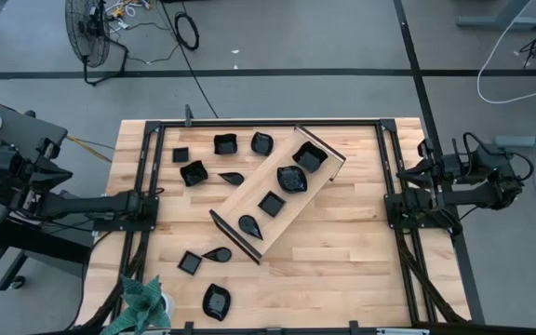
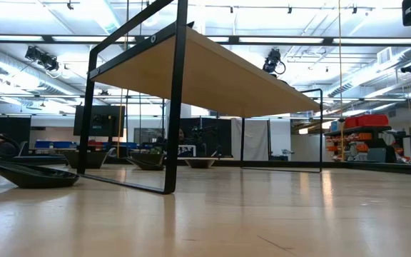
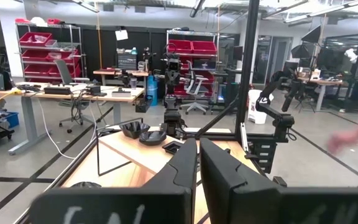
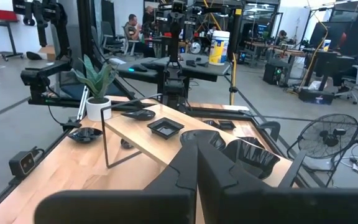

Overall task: Pick & Place Mini shaped plates
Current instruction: Stack the black wave square shaped bowl on top of the black wave square shaped bowl on the shelf

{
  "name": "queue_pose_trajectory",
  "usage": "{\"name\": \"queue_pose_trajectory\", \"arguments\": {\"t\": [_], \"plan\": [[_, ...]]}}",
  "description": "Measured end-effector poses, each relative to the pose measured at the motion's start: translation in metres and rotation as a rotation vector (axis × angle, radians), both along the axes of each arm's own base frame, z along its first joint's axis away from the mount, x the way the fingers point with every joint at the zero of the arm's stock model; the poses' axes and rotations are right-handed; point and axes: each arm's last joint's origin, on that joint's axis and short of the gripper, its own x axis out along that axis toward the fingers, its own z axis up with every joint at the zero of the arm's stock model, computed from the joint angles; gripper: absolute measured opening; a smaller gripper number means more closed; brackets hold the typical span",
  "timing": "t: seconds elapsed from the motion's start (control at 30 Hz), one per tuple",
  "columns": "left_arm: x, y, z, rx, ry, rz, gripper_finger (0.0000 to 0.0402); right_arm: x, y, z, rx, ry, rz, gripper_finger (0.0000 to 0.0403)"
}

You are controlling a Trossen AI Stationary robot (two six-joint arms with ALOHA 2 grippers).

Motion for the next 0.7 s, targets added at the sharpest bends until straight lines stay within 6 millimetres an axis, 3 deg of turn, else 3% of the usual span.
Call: {"name": "queue_pose_trajectory", "arguments": {"t": [0.7], "plan": [[0.0000,0.0001,0.0000,0.000,0.000,0.000,0.0025,0.0001,0.0000,0.0000,0.000,0.000,0.000,0.0009]]}}
